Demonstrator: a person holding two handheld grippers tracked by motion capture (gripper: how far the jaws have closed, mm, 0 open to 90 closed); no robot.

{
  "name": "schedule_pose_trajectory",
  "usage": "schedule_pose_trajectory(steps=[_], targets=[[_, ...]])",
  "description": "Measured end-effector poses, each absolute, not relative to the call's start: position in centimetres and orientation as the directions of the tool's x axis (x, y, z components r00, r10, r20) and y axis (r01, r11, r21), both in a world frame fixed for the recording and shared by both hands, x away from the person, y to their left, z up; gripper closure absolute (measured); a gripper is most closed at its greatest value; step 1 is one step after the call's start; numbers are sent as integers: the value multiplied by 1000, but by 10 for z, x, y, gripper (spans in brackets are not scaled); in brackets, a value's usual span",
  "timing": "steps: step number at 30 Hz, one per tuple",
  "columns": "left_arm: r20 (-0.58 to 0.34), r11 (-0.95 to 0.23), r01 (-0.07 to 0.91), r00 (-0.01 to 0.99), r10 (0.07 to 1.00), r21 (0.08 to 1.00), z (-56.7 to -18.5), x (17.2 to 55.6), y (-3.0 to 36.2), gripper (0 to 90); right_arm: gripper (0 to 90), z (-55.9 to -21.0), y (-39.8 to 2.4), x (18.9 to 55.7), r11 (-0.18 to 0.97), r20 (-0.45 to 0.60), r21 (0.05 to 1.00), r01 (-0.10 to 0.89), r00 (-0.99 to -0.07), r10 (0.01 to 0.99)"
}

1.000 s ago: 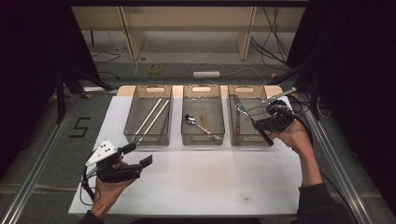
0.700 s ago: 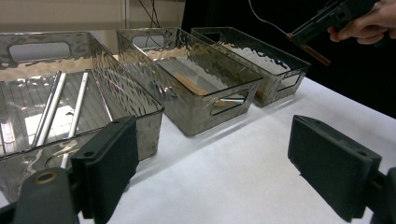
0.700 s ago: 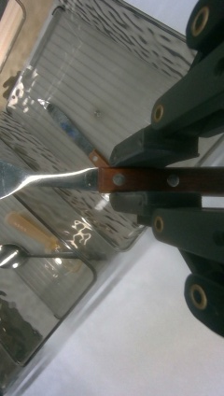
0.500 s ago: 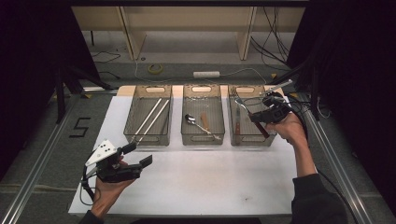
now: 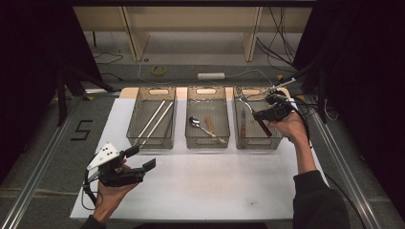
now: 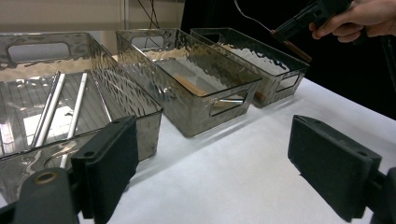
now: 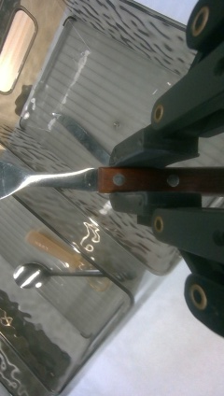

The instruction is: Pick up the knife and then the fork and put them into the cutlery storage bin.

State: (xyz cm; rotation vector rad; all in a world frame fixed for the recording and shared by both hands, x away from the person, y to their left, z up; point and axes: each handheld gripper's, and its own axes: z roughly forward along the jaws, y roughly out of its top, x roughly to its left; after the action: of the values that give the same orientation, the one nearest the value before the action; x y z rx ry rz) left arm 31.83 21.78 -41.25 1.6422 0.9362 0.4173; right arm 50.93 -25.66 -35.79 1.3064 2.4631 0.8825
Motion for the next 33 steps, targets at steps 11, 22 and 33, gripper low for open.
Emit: schedule_pose_trajectory(steps=[11,22,33], targets=[[-206,-37,356,620,757,934,-412,318,218,160,778,-363,-256,523,388,98,600,700,-546,832],[-204,-38,353,621,756,935,-412,318,218,160,778,-371,-254,532,354,100,598,719,-505,857],[-201,-37,348,620,758,937,-412,317,218,160,777,-387,-249,540,328,104,579,746,-467,878]])
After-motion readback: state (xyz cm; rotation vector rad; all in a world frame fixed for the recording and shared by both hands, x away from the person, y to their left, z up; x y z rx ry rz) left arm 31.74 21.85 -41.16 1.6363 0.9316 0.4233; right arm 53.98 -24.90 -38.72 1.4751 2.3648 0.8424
